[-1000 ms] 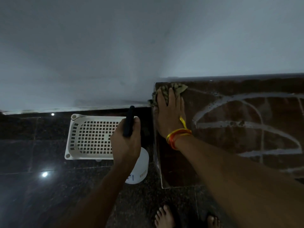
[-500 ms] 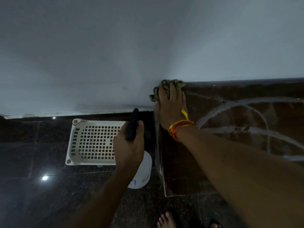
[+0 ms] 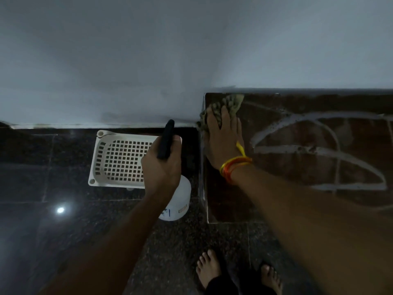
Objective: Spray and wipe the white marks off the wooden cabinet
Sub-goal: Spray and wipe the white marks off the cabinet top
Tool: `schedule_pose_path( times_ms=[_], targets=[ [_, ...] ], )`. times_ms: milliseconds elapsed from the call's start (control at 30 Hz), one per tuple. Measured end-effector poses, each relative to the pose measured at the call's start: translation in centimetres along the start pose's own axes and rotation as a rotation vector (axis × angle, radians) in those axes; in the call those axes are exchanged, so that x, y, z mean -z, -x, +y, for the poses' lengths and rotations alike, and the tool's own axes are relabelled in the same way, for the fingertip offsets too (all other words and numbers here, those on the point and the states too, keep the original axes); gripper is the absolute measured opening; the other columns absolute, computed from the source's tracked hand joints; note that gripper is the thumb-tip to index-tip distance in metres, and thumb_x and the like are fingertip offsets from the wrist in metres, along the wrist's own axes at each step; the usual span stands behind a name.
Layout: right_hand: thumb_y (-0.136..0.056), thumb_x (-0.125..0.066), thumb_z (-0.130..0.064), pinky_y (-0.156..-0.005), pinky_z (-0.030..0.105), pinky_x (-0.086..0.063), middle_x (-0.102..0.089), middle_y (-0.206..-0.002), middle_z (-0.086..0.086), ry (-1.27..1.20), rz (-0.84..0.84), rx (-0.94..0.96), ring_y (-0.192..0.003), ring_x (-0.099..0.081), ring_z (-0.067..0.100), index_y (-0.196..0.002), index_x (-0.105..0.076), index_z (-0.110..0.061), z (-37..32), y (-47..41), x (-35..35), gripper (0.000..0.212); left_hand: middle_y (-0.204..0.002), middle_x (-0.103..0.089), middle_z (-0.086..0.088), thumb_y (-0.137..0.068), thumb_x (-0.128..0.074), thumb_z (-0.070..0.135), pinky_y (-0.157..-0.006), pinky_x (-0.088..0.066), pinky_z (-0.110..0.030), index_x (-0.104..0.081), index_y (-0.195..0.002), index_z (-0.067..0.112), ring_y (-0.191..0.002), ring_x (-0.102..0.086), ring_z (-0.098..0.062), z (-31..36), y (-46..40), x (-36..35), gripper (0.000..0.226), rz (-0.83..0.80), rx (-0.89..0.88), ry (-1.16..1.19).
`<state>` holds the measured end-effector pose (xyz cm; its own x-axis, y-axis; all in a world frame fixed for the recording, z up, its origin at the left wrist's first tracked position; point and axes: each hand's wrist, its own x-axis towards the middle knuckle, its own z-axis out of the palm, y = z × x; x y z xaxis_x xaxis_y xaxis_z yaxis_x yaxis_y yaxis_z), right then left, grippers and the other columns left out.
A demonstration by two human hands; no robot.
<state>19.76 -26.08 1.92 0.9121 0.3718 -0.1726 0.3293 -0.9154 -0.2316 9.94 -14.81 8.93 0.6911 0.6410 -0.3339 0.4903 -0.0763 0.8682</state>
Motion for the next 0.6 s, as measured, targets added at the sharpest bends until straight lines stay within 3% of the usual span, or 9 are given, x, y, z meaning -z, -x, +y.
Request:
schedule_pose_path(
  times_ms=[200,300,400,500,600],
  targets=[
    [-0.093,-0.040,-0.036,-0.116,0.047,-0.001,-0.016,-0.155,0.020,-0.004,-0.030,0.014,-0.142,-0.017,0.042,-0.150,-0.016,-0.021,-0.3,7.6,-0.9,0.064,-0.070,-0.063,-0.011,-0.095,-0.058,0.038,-0.063,-0.057,-0.056,-0.057,-0.075,0.028,-0.067,-0.064,-0.033,0.4,2.5,0.2,0.022,0.031,0.024,-0.026],
    [-0.092,-0.045,-0.035,-0.116,0.049,-0.009,-0.023,-0.153,0.020,0.002,-0.039,-0.006,-0.140,-0.024,0.041,-0.149,-0.022,-0.021,-0.4,11.0,-1.2,0.063,-0.079,-0.066,-0.020,-0.095,-0.058,0.037,-0.065,-0.056,-0.059,-0.057,-0.073,0.029,-0.075,-0.066,-0.040,0.3,3.7,0.4,0.023,0.063,0.005,-0.035],
    [-0.083,-0.058,-0.034,-0.115,0.052,-0.020,-0.032,-0.149,0.021,0.016,-0.043,-0.015,-0.135,-0.035,0.040,-0.145,-0.033,-0.018,-0.8,14.8,-1.8,0.069,-0.080,-0.065,-0.022,-0.096,-0.057,0.036,-0.065,-0.056,-0.061,-0.057,-0.074,0.031,-0.076,-0.065,-0.041,0.2,5.0,0.6,0.023,0.073,-0.023,-0.054],
    [-0.072,-0.072,-0.032,-0.112,0.052,-0.018,-0.034,-0.147,0.022,0.002,-0.059,-0.013,-0.134,-0.036,0.039,-0.143,-0.036,-0.017,-1.3,17.3,-2.3,0.081,-0.083,-0.066,-0.020,-0.096,-0.056,0.037,-0.065,-0.056,-0.060,-0.058,-0.077,0.030,-0.077,-0.066,-0.039,-0.1,5.9,0.9,0.020,0.059,-0.042,-0.052],
    [-0.073,-0.070,-0.032,-0.110,0.050,-0.016,-0.034,-0.148,0.022,-0.005,-0.061,-0.010,-0.136,-0.034,0.037,-0.143,-0.035,-0.018,-1.1,18.5,-2.5,0.080,-0.086,-0.069,-0.017,-0.094,-0.056,0.040,-0.066,-0.057,-0.059,-0.059,-0.079,0.033,-0.079,-0.068,-0.036,-0.1,6.9,0.7,0.017,0.066,-0.054,-0.048]
  ],
)
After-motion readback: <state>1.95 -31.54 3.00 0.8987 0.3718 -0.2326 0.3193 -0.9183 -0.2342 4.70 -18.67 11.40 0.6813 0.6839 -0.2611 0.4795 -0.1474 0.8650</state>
